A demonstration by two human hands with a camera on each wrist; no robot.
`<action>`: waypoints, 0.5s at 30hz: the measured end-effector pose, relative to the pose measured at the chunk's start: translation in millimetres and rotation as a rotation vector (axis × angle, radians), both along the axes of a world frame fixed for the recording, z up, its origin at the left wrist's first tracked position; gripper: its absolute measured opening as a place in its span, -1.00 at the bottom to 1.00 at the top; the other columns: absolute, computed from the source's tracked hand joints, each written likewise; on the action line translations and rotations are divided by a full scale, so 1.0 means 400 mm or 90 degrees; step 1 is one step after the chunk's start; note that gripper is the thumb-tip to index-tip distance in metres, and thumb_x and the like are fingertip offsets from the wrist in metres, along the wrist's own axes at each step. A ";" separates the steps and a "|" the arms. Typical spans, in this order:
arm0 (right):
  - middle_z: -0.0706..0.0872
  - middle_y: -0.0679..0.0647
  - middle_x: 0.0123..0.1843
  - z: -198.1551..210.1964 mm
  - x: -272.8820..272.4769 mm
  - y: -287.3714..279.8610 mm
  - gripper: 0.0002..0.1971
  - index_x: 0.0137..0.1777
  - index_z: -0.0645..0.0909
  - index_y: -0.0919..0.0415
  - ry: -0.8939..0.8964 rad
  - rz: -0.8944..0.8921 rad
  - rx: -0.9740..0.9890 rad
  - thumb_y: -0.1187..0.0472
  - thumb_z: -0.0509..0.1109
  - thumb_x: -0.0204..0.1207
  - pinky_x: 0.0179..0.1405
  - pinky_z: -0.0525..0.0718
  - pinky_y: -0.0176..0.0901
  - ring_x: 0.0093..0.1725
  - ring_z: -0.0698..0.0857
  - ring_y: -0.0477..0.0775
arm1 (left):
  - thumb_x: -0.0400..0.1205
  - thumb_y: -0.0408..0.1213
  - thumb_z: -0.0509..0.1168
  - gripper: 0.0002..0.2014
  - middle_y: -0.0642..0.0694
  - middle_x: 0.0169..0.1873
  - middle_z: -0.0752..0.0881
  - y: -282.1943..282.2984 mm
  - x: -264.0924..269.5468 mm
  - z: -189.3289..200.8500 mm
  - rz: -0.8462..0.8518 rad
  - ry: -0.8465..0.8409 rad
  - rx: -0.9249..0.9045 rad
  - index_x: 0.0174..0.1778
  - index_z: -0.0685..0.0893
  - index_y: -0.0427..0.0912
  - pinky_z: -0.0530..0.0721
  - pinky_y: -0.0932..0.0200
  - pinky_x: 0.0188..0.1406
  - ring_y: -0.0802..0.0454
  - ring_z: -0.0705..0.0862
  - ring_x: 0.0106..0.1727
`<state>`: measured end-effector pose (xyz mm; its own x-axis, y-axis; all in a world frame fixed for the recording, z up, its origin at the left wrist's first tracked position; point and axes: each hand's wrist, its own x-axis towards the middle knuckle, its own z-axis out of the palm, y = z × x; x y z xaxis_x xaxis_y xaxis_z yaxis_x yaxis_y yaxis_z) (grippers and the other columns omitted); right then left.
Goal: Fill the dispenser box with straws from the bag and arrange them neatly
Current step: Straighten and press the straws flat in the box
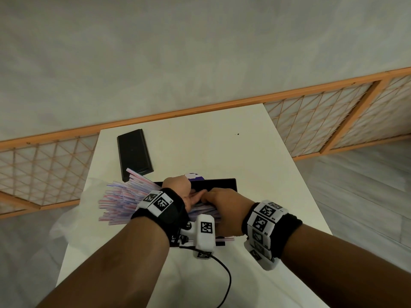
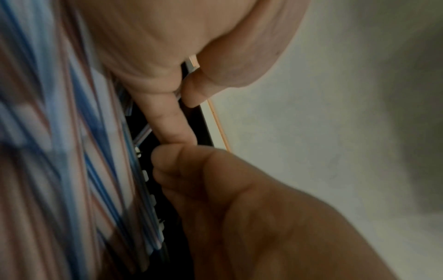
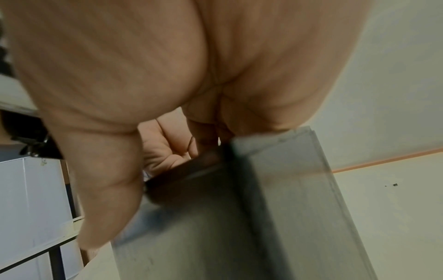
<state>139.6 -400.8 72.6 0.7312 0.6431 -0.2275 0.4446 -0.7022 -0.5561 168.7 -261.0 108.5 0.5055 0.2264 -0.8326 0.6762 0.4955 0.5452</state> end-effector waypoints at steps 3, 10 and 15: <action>0.63 0.06 -0.05 0.002 -0.002 0.001 -0.56 0.13 0.62 0.12 0.010 -0.007 -0.012 -0.07 0.58 0.34 -0.01 0.64 -0.07 -0.10 0.59 0.06 | 0.74 -0.65 0.00 -0.77 -0.44 -0.21 0.68 0.005 -0.001 -0.004 -0.029 -0.018 0.033 -0.16 0.51 -0.47 0.82 -0.20 -0.36 -0.31 0.69 -0.27; 0.66 0.06 -0.01 0.011 -0.003 -0.002 -0.55 0.11 0.65 0.10 0.008 -0.027 0.016 -0.10 0.61 0.31 0.00 0.61 -0.13 -0.06 0.63 0.07 | 0.55 -0.42 0.26 -0.70 -0.52 0.04 0.71 0.018 -0.029 0.038 -0.176 -0.079 0.273 0.15 0.55 -0.51 0.85 -0.13 -0.40 -0.41 0.79 -0.04; 0.62 0.00 0.19 0.029 0.009 -0.005 -0.30 0.33 0.55 0.12 0.033 -0.079 0.021 -0.09 0.67 0.22 0.09 0.60 -0.14 0.07 0.60 0.02 | 0.59 -0.36 0.14 -0.90 -0.36 -0.18 0.76 0.051 -0.043 0.080 -0.276 -0.209 0.506 -0.05 0.52 -0.26 0.81 -0.31 -0.47 -0.33 0.82 -0.42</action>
<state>143.2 -402.7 84.4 0.7936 0.5563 -0.2465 0.3260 -0.7308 -0.5997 151.5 -240.5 140.4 0.8582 0.4024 -0.3188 0.4677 -0.3567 0.8088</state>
